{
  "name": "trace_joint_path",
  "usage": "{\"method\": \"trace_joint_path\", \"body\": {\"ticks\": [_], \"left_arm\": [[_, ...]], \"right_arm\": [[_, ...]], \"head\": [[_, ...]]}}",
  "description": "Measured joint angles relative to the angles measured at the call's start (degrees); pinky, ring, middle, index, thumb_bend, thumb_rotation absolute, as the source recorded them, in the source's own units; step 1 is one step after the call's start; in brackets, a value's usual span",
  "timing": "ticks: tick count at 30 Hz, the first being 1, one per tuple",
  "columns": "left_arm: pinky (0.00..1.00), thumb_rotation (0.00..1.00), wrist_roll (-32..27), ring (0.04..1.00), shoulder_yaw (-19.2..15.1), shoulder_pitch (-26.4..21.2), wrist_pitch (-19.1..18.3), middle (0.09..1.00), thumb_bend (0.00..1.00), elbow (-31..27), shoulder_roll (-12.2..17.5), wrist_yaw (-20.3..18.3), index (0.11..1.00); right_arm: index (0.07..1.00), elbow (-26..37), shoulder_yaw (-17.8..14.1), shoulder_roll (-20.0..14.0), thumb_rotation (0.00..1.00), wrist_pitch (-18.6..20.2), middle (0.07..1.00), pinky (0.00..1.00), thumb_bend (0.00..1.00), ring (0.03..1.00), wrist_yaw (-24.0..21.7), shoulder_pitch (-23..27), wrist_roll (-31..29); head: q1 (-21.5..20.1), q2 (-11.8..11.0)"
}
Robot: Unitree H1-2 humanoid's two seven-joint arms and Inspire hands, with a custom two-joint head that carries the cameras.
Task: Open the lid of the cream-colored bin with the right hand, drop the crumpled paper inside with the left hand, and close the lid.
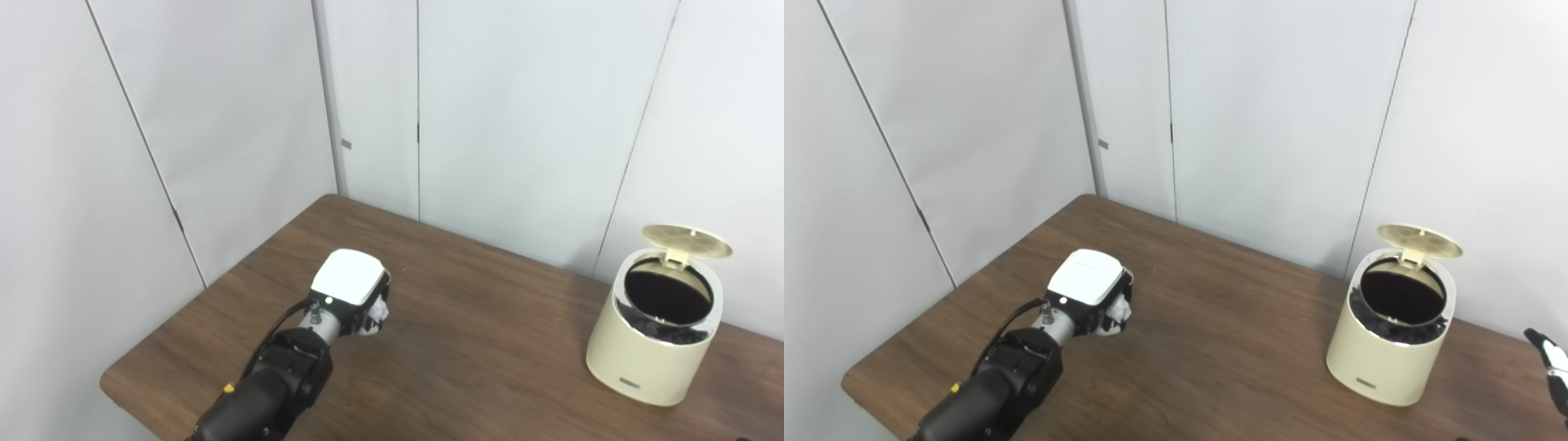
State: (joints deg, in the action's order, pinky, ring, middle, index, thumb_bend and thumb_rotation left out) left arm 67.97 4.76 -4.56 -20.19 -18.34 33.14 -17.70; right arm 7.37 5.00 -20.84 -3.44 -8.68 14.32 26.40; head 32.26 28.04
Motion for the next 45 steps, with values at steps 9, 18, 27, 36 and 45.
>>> {"method": "trace_joint_path", "body": {"ticks": [9,18,27,36,45], "left_arm": [[0.67,0.00,1.29,0.536,-0.75,-2.63,5.19,0.431,0.52,-3.28,-2.83,3.80,0.524],[0.64,0.00,1.64,0.523,1.61,-8.00,12.36,0.443,0.52,-4.05,-6.43,6.83,0.504],[0.62,0.00,0.75,0.519,3.68,-15.20,18.81,0.421,0.52,-3.71,-9.60,7.43,0.519],[0.60,0.00,-1.53,0.521,4.24,-20.01,21.61,0.436,0.52,1.26,-13.04,11.24,0.527],[0.56,0.00,-1.73,0.487,5.57,-22.75,23.09,0.440,0.52,4.84,-15.72,14.64,0.524]], "right_arm": [[1.000,-0.20,0.46,1.24,0.43,0.02,1.000,0.90,0.66,1.000,0.27,0.00,1.14],[0.984,0.08,1.09,2.03,0.34,1.85,1.000,0.87,0.73,0.984,0.12,0.04,2.93],[0.928,1.77,1.97,3.11,0.24,5.21,0.966,0.75,0.80,0.913,-0.68,0.05,2.56],[0.921,2.03,2.80,4.40,0.25,5.28,0.963,0.72,0.80,0.895,-0.65,0.01,2.23],[0.922,2.17,3.62,5.53,0.27,5.57,0.958,0.72,0.79,0.887,-0.42,-0.03,3.85]], "head": [[-3.52,-0.35],[-12.12,-0.53],[-20.13,-1.05],[-26.54,-1.76],[-29.62,-2.72]]}}
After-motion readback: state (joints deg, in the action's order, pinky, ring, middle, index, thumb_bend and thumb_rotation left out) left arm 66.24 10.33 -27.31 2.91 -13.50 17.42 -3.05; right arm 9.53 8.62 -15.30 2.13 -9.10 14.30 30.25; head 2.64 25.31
